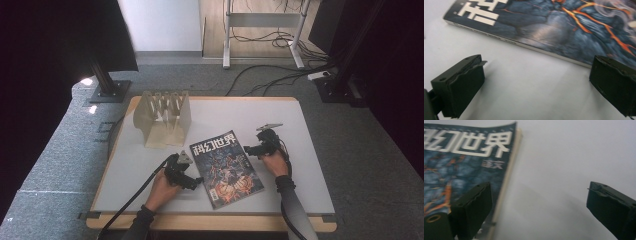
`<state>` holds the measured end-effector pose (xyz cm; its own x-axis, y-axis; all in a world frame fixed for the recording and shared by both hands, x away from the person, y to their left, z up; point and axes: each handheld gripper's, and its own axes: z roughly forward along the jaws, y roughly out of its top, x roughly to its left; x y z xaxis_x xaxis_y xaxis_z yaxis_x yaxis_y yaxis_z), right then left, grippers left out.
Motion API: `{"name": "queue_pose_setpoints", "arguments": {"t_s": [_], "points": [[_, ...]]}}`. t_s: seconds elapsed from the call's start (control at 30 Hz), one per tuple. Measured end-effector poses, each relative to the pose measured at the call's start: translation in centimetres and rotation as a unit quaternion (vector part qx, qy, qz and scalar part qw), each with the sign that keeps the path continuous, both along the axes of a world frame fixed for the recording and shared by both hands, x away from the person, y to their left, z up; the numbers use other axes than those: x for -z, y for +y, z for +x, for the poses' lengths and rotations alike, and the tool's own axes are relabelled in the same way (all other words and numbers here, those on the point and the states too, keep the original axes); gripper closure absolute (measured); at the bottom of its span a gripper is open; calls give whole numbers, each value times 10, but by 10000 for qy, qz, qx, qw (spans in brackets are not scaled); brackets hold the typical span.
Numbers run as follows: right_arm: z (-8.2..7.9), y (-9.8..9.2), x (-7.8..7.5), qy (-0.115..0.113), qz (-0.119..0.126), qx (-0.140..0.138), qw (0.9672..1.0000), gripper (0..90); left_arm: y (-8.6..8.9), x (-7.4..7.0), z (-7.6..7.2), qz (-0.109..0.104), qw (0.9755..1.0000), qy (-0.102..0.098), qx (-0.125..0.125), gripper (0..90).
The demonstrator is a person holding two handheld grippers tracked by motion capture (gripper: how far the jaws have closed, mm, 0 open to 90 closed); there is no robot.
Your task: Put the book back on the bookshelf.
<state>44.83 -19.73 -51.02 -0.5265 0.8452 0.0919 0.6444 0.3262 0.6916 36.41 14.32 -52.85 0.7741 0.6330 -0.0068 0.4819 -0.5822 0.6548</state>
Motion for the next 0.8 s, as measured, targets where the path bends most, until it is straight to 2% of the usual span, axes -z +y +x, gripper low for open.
{"name": "queue_pose_setpoints", "arguments": {"t_s": [0.13, 0.2, 0.33, 0.47, 0.57, 0.67, 0.8], "points": [[-5, 9, -8, 51, 200, -280, 9994, 134, -1, 0, 2, -10, 10000, -2, 30, 0], [-7, 16, -7, 144, 243, -488, 9984, 147, -1, 0, 2, -11, 10000, -1, 28, 0], [-7, 30, -1, 257, 259, -608, 9975, 223, -1, 0, 2, -10, 10000, -6, 28, 0], [-2, 40, 6, 483, 299, -618, 9965, 299, -1, 1, 2, -10, 10000, -8, 25, 0], [-1, 43, 7, 680, 639, -421, 9947, 314, -1, 1, 2, -11, 10000, -5, 22, 0], [-4, 41, 5, 784, 645, -329, 9943, 345, -1, 1, 2, -14, 10000, -2, 17, 0], [-14, 30, 3, 965, 818, -344, 9914, 387, -1, 1, 2, -16, 10000, 6, 17, 0]]}}
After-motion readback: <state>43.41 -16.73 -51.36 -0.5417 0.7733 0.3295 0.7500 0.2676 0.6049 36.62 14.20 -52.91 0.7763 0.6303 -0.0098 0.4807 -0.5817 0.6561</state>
